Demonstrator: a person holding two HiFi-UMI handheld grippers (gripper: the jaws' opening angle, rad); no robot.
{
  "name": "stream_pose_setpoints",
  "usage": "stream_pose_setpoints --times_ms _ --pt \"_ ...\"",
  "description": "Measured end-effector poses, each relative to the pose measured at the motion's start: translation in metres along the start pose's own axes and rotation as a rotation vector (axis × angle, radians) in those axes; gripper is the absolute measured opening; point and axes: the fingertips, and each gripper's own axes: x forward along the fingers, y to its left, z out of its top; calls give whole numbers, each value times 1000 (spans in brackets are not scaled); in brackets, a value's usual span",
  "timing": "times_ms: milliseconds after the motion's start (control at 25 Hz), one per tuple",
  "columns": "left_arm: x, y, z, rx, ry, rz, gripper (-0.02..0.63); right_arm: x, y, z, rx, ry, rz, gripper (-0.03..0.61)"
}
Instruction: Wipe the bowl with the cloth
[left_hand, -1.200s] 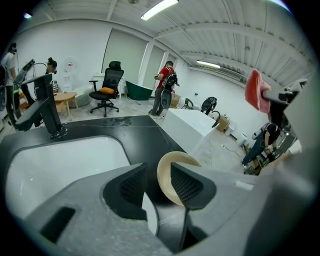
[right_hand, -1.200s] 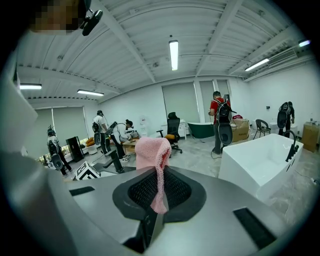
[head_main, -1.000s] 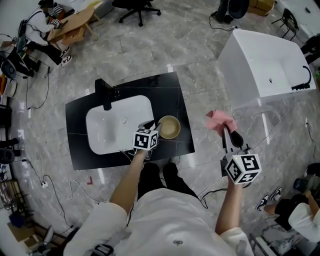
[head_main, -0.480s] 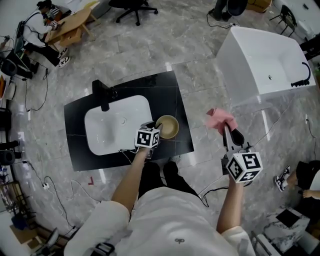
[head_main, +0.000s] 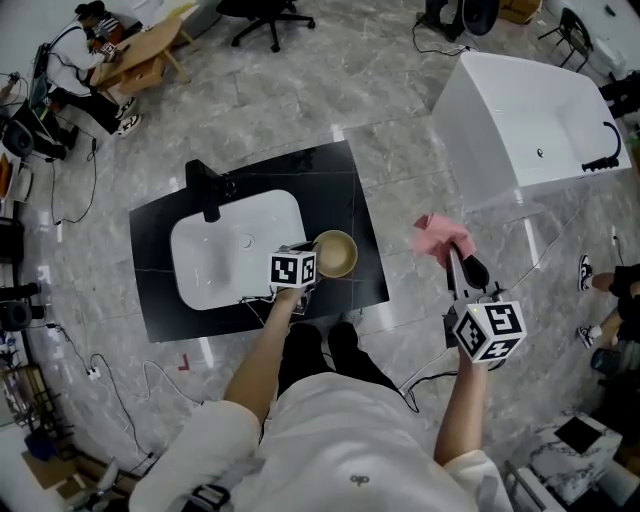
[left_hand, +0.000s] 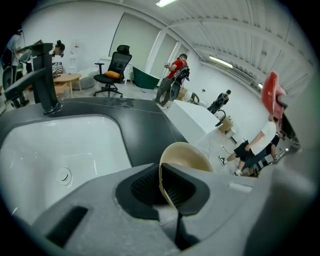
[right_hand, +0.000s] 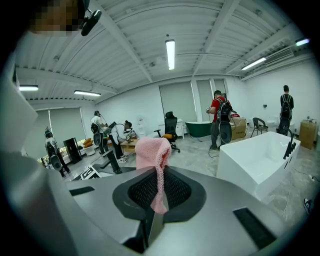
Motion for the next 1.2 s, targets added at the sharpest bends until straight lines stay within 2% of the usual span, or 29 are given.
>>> stream_pose_setpoints --times_ms 320,600,880,1200 --pt "-27 -7 29 -15 -71 -15 28 -5 6 6 -3 -24 1 15" --pt "-63 -21 68 -29 -160 -15 28 -10 20 31 -30 -88 25 15" --pt "-106 -35 108 11 -243 -20 28 -20 24 61 -54 -164 22 15" --pt "-159 -46 153 45 -387 16 26 -29 36 90 -85 -241 43 15"
